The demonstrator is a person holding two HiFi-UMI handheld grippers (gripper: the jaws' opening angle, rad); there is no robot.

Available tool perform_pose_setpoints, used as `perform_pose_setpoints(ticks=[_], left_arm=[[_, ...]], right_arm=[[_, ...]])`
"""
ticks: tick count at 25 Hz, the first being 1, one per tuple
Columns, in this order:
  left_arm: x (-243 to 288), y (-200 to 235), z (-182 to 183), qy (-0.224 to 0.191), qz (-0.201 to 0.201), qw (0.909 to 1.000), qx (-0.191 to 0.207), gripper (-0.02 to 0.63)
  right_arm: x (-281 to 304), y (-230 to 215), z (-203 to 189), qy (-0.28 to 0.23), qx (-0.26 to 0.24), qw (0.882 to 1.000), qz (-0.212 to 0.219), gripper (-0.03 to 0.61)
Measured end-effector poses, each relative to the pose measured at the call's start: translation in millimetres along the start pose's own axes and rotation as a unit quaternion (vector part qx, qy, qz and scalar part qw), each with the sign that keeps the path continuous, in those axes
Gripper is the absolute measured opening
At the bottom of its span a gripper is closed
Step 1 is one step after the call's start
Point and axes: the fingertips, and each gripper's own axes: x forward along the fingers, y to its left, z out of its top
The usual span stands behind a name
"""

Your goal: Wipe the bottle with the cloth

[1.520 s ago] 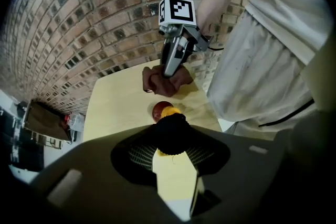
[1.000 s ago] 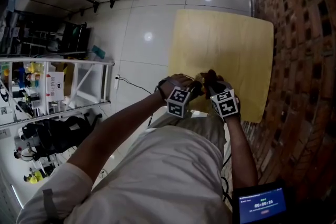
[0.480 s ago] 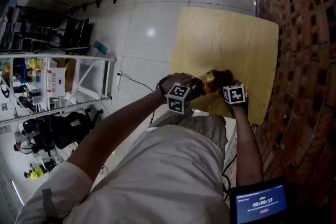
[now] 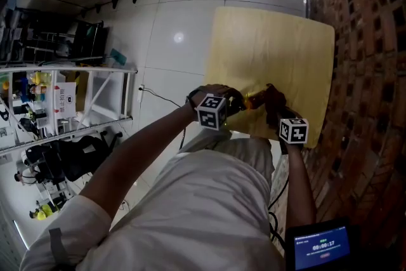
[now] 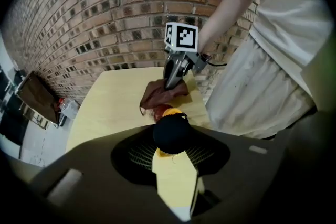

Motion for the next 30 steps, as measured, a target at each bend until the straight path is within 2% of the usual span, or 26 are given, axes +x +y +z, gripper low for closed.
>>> perform_pose_setpoints(ticks=[3,5,7,9,11,15,20,27,30], left_arm=[[-1.2,8.3,-3.9,0.003,0.004,0.9999,-0.013,0.166],[-1.5,12.7,-6.9,0.006,0.010,0.9997,-0.022,0.166],[-1.0,15.8,-5.5,0.010,0.014,0.9995,-0.025,0.164],[0.3,16.6,-4.3,0.015,0.016,0.9995,-0.023,0.164],[1.2,16.0,-4.2,0.017,0.016,0.9994,-0.025,0.163],[2.3,15.8,-5.9,0.020,0.012,0.9993,-0.029,0.161],[-0.7,18.3,-3.7,0.018,0.012,0.9993,-0.030,0.161],[2.6,17.7,0.7,0.019,0.011,0.9994,-0.025,0.161],[2.0,18.5,1.1,0.019,0.011,0.9994,-0.026,0.161]], right_arm=[[-27.2,15.7,22.5,-0.073,-0.009,0.997,0.027,0.066],[-38.7,47.0,34.4,-0.108,-0.046,0.990,0.079,0.066],[-41.8,84.1,39.6,-0.117,-0.095,0.979,0.138,0.067],[-31.4,113.1,36.0,-0.099,-0.146,0.970,0.166,0.067],[-13.1,128.6,28.9,-0.073,-0.183,0.966,0.170,0.067],[8.4,131.4,21.2,-0.050,-0.191,0.962,0.190,0.068],[6.8,128.0,14.8,-0.002,-0.240,0.945,0.221,0.069],[18.5,110.2,-2.2,0.079,-0.298,0.929,0.206,0.067],[27.4,107.0,-2.1,0.106,-0.324,0.922,0.183,0.067]])
